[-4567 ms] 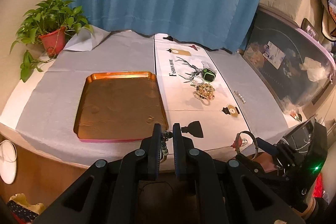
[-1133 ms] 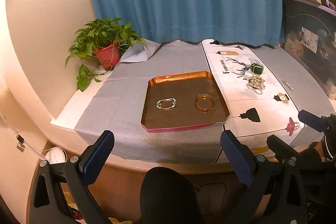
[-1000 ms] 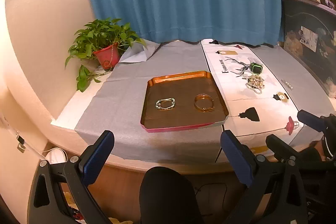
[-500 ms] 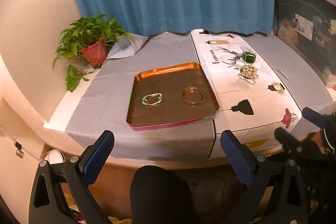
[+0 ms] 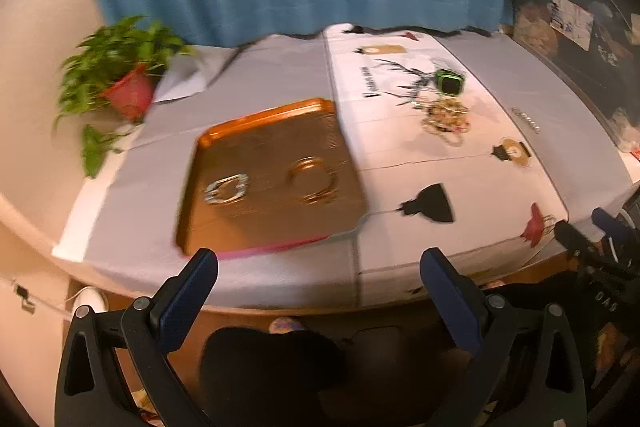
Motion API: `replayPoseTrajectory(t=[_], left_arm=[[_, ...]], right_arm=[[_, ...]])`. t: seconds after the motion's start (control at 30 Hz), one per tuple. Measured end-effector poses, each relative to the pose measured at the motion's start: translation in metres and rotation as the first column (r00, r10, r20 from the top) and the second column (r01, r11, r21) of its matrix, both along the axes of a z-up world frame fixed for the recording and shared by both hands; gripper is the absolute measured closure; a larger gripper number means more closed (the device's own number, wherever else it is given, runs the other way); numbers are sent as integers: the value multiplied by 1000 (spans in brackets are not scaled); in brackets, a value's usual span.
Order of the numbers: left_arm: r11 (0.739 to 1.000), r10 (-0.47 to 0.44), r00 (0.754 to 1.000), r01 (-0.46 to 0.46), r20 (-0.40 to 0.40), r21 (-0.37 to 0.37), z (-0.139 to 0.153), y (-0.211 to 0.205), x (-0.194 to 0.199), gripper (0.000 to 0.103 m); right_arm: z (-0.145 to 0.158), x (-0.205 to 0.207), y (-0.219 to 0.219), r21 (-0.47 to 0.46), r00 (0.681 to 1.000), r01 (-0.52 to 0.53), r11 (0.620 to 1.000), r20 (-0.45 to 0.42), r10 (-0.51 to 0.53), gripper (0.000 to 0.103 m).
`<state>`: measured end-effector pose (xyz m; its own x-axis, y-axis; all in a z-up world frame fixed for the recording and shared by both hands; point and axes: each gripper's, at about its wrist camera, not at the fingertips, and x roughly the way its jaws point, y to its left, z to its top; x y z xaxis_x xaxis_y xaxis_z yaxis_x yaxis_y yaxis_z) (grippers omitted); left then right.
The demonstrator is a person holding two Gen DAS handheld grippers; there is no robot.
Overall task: Organize jewelry
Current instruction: 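Grasp the gold pearl pin with the right tool while the left tool grasps the clear crystal bracelet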
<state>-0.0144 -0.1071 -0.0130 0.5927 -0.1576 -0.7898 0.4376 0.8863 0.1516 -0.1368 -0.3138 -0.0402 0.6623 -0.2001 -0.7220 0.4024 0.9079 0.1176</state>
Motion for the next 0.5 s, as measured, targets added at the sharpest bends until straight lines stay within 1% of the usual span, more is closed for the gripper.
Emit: replayPoseTrajectory(t=[0.07, 0.2, 0.23, 0.3, 0.33, 0.4, 0.5], left_arm=[[1000, -16, 999, 15, -32, -20, -3, -17, 15, 2], [996, -20, 996, 13, -84, -88, -4, -46, 49, 2], [994, -16, 996, 6, -93, -110, -4, -57, 64, 2], [991, -5, 996, -6, -87, -132, -4, -77, 89, 2], [990, -4, 997, -7, -81, -138, -5, -84, 97, 2], [991, -4, 997, -6, -72, -132, -10, -110, 128, 2], [992, -41, 993, 27, -108, -124, -27, -147, 169, 2]], right_arm=[[-10, 4, -21, 4, 1000, 26, 1000, -12, -26, 22], [-26, 19, -64, -1, 997, 75, 997, -31, -75, 22], [-30, 24, -75, -9, 996, 88, 996, -35, -88, 22], [-34, 33, -94, -23, 994, 104, 994, -40, -105, 22], [-38, 41, -107, -31, 993, 112, 993, -43, -114, 22], [-43, 54, -126, -39, 991, 125, 991, -47, -127, 22], [-51, 79, -159, -56, 988, 142, 988, -57, -145, 22]])
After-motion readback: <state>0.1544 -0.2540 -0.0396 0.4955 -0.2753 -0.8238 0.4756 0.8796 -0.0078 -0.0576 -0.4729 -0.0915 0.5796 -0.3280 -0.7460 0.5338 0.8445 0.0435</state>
